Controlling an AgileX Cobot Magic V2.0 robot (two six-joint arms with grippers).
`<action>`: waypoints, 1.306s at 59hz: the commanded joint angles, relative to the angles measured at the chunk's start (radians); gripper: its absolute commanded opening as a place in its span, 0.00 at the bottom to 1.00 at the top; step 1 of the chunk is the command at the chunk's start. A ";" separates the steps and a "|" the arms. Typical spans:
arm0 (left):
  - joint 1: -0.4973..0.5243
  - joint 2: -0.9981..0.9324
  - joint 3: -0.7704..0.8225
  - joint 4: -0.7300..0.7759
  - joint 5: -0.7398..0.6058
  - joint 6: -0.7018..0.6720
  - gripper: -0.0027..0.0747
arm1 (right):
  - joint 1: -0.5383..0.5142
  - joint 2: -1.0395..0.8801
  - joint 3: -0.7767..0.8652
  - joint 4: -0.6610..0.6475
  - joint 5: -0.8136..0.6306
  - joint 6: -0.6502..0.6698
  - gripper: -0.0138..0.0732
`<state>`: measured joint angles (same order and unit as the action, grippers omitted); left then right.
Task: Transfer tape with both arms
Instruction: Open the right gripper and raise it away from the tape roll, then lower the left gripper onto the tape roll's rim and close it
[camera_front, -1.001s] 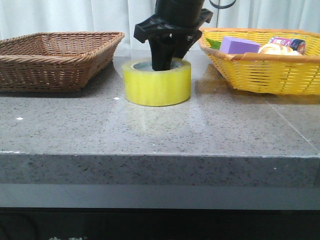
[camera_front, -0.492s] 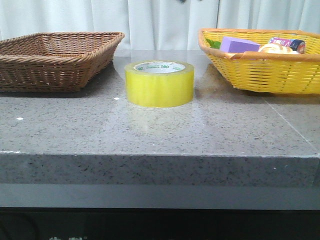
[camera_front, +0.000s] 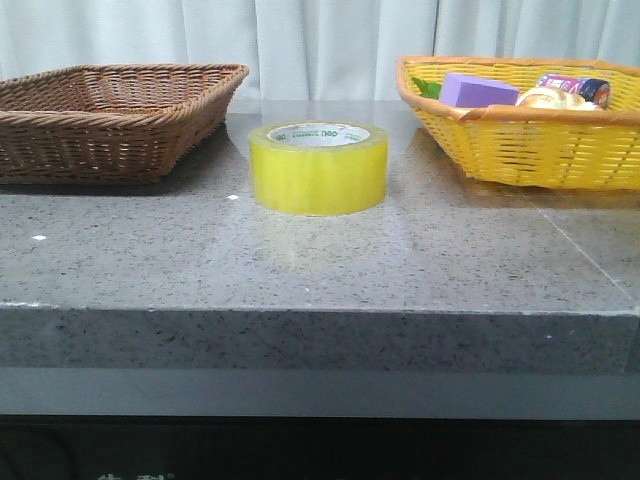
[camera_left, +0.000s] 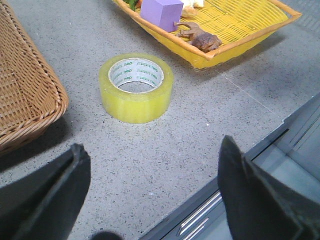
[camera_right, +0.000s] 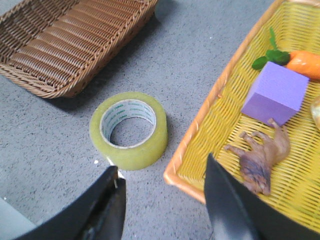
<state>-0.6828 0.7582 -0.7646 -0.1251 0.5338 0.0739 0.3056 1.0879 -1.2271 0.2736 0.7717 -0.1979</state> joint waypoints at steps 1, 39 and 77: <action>-0.009 0.000 -0.032 -0.014 -0.073 -0.002 0.71 | -0.003 -0.103 0.039 0.010 -0.093 -0.014 0.61; -0.009 0.174 -0.236 0.055 -0.004 0.135 0.76 | -0.003 -0.253 0.142 0.010 -0.079 -0.013 0.61; -0.009 0.924 -0.942 0.029 0.507 0.477 0.76 | -0.003 -0.237 0.142 0.010 -0.079 -0.013 0.61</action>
<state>-0.6854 1.6571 -1.6120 -0.0766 1.0507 0.5287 0.3056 0.8534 -1.0638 0.2736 0.7601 -0.2026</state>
